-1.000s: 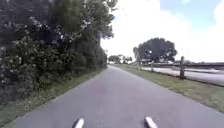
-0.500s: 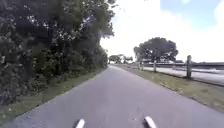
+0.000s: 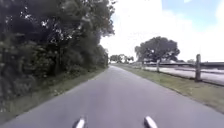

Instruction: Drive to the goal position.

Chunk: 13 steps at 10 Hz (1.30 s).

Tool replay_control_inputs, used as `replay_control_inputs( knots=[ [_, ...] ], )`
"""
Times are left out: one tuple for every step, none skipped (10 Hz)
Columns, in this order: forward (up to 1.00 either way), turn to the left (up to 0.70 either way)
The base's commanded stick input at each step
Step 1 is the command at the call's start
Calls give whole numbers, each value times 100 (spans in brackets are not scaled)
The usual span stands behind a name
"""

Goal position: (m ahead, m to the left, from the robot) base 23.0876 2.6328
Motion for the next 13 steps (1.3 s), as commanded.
replay_control_inputs(
  knots=[
    [70, 0],
    [70, 0],
    [70, 0],
    [70, 0],
    [70, 0],
    [70, 0],
    [70, 0],
    [70, 0],
    [70, 0],
    [70, 0],
    [70, 0],
    [70, 0],
    [70, 0]
  ],
)
